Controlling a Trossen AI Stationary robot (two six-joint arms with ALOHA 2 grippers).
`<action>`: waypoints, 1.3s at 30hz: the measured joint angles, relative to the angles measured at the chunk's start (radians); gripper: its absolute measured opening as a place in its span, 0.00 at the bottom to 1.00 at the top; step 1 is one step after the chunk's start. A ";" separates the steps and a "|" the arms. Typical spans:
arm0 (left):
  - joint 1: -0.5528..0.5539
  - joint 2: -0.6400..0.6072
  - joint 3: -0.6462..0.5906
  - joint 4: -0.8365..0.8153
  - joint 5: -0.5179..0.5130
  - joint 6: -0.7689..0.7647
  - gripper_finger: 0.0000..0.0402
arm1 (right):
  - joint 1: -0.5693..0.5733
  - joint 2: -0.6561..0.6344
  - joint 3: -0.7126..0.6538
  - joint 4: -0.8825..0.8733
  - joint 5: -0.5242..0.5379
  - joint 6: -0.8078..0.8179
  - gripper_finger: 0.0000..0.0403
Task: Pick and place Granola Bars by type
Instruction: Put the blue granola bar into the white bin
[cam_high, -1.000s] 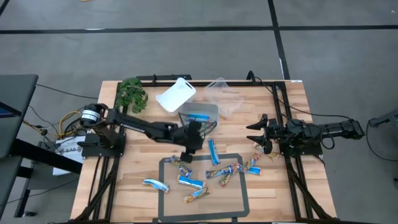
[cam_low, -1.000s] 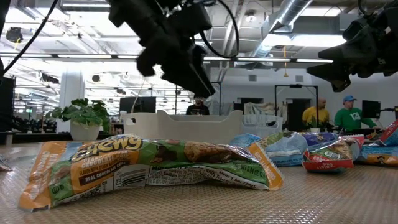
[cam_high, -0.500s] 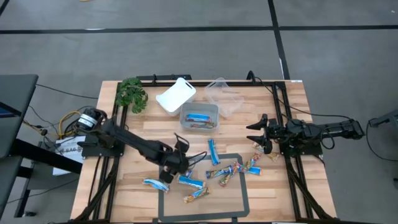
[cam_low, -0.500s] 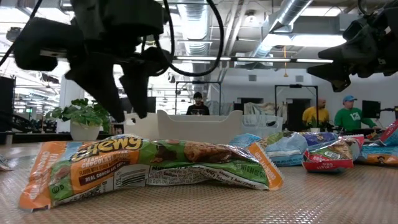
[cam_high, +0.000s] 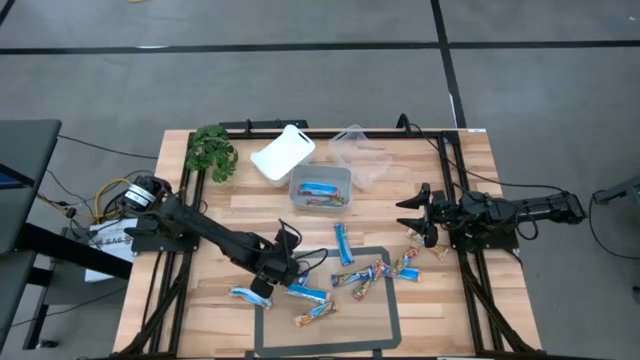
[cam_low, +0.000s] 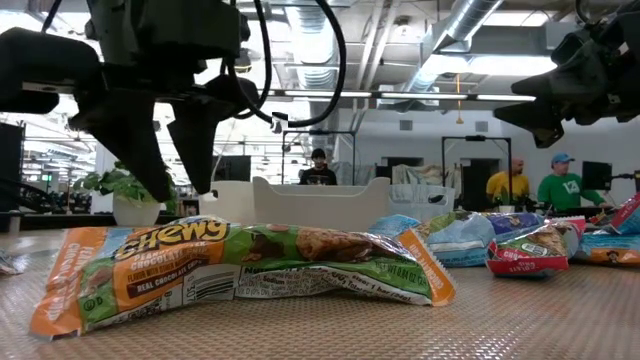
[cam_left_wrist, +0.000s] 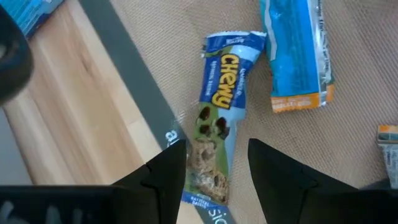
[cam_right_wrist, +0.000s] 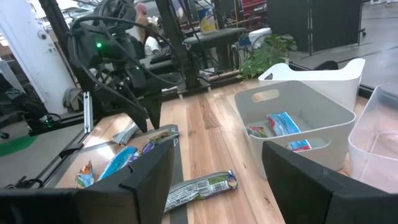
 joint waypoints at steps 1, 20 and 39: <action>0.000 0.011 0.000 0.003 0.000 0.000 0.42 | 0.000 0.000 0.000 0.000 0.000 0.000 0.59; 0.001 0.128 0.003 0.098 -0.015 0.058 0.41 | 0.000 0.000 0.000 0.001 0.000 0.000 0.59; 0.007 0.057 -0.003 0.176 -0.015 0.062 0.04 | 0.000 0.000 0.000 0.000 0.000 0.000 0.59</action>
